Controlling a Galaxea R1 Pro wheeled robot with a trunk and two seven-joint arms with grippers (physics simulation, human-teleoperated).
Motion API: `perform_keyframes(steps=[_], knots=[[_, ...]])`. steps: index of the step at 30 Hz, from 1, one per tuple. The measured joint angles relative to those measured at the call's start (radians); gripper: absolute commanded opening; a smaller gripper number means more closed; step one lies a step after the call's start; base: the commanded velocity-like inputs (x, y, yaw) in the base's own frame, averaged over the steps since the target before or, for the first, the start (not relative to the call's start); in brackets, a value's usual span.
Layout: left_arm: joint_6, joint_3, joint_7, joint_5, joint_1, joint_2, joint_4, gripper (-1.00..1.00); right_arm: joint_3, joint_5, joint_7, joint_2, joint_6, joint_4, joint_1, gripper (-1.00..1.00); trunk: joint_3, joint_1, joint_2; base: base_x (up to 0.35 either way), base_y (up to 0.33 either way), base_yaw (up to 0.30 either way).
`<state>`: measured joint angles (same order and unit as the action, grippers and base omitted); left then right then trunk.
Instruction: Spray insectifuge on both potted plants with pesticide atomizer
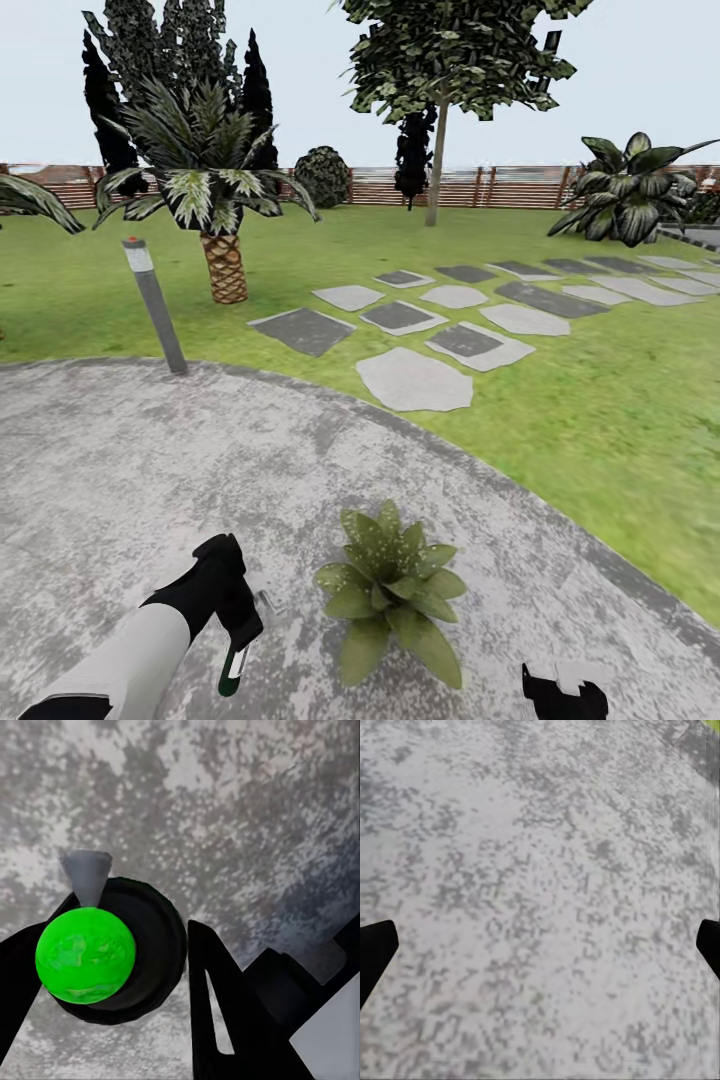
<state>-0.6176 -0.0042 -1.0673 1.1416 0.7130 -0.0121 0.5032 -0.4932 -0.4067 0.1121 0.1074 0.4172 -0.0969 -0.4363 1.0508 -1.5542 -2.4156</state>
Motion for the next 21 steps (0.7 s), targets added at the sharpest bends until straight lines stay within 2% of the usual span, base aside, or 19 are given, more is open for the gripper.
perform_keyframes(steps=[7,15,21], knots=[[0.0,0.0,0.0,0.0,0.0,0.0,0.0,-1.0,0.0,0.0,0.0,0.0,0.0,-0.001,0.0,1.0,0.0,0.0,0.0,0.0,-0.292,0.017],[0.0,0.0,-0.001,0.0,0.0,0.001,0.0,-1.0,0.0,0.0,0.0,0.0,0.0,0.0,0.0,1.0,0.0,0.0,0.0,0.0,-0.241,0.237],[-0.001,0.0,0.0,0.0,0.0,0.002,0.001,-1.0,0.0,0.0,0.0,0.0,0.0,0.0,0.0,1.0,0.0,0.0,0.0,-0.008,-0.227,0.037]])
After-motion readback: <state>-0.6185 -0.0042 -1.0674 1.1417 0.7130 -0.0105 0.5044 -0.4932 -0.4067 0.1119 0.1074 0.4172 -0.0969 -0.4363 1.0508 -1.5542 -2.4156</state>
